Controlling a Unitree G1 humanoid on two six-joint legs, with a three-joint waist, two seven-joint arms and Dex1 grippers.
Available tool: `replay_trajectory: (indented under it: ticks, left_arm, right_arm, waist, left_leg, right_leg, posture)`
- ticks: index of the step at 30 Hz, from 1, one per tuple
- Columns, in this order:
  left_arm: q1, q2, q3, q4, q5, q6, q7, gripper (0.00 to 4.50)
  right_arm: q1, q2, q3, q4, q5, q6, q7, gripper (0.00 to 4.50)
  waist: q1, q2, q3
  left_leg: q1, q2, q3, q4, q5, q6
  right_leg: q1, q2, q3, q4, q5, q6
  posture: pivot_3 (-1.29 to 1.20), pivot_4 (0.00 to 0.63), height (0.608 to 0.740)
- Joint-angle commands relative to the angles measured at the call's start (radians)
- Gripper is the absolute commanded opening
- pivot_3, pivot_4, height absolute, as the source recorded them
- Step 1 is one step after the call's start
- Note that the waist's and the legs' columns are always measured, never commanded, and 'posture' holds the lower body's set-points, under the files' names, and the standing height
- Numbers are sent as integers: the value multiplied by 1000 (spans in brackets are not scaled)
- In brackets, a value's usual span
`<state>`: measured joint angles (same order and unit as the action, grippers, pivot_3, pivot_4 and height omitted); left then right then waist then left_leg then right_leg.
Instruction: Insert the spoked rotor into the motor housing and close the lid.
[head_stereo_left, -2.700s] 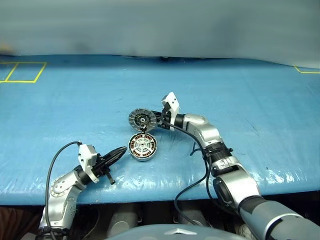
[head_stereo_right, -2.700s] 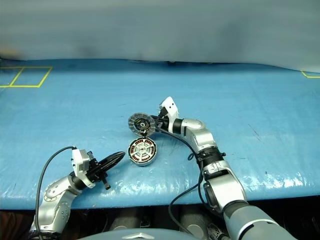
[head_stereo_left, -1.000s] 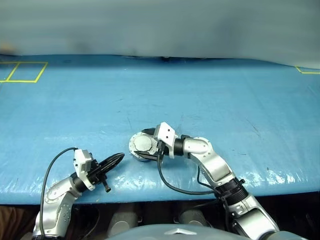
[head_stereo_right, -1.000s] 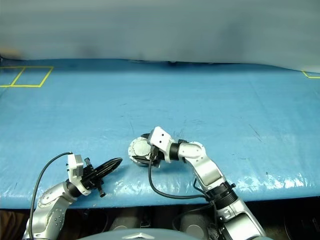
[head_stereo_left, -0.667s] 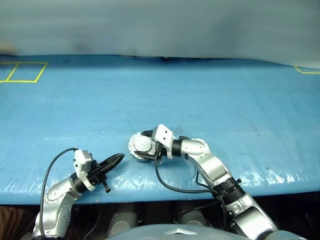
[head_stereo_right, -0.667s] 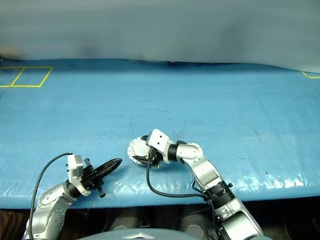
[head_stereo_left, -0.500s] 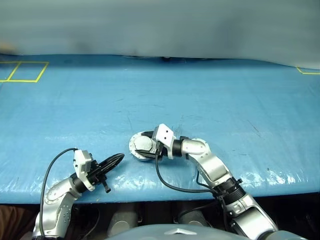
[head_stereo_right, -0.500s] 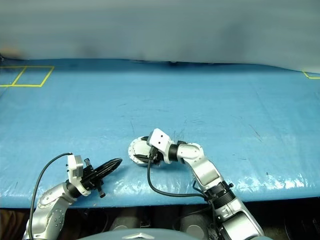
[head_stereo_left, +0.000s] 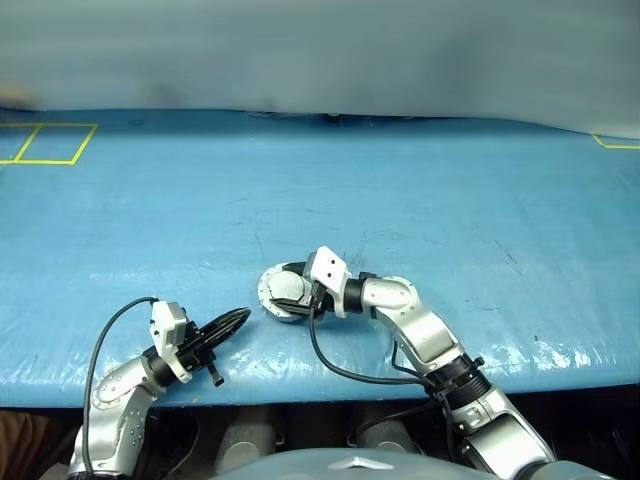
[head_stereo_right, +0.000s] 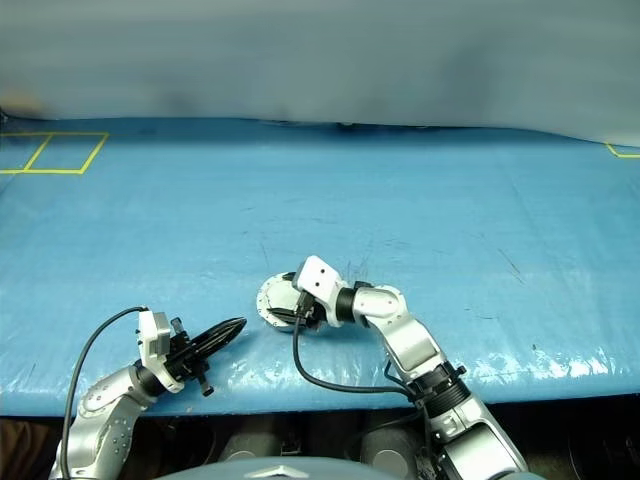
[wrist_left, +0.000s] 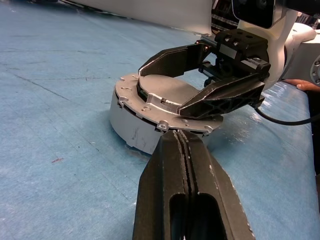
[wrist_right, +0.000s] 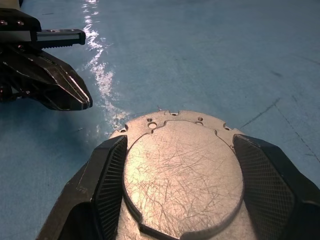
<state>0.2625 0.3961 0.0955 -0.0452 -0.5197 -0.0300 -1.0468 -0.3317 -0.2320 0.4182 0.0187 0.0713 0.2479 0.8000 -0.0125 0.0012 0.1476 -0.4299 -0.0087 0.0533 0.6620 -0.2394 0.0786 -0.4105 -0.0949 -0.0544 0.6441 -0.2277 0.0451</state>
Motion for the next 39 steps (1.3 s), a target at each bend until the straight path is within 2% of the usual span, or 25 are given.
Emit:
replay_trajectory:
  ticks: [1,12,17,21,28,34,39]
  left_arm:
    - [-2,-3,3,-4,2,-15,2,0]
    - [-5,-6,2,-4,1,-7,14,0]
    - [-31,-48,20,-4,19,-39,92,0]
    - [-64,-59,25,1,-37,-1,79,0]
    - [-133,-53,-44,60,89,-20,102,0]
    - [-180,-62,-87,98,112,-12,93,0]
    - [-166,-29,-116,127,176,-8,101,0]
  right_arm:
    - [-6,-5,1,-7,-19,7,-14,3007]
    - [-5,-20,17,16,-38,81,-13,3007]
    - [-5,-31,25,19,-40,84,2,3007]
    - [-4,-29,28,18,-43,83,1,3007]
    - [-2,-31,31,10,-48,80,-6,3007]
    - [7,-36,30,-4,-47,81,-14,3007]
    - [15,-39,22,-19,-38,89,-23,3007]
  waist:
    - [0,0,0]
    - [1,-1,-1]
    - [2,-2,-1]
    - [2,-2,-2]
    - [3,-2,-2]
    - [3,-2,-2]
    - [5,-2,-3]
  left_leg:
    - [0,0,0,0,0,0]
    - [1,0,0,1,-1,-2]
    - [1,0,0,1,-1,-2]
    - [1,0,0,1,-1,-2]
    - [1,0,0,1,2,2]
    - [1,0,0,1,2,2]
    - [1,0,0,1,2,2]
  right_leg:
    - [0,0,0,0,0,0]
    - [1,0,0,0,0,0]
    - [1,0,0,0,0,0]
    - [1,0,0,0,0,0]
    - [2,0,-1,0,1,0]
    - [2,0,-1,0,1,1]
    - [2,-1,-1,0,1,1]
  posture:
    - [0,150,740]
    - [0,150,740]
    - [0,150,740]
    - [0,150,740]
    - [0,150,740]
    - [0,150,740]
    - [0,150,740]
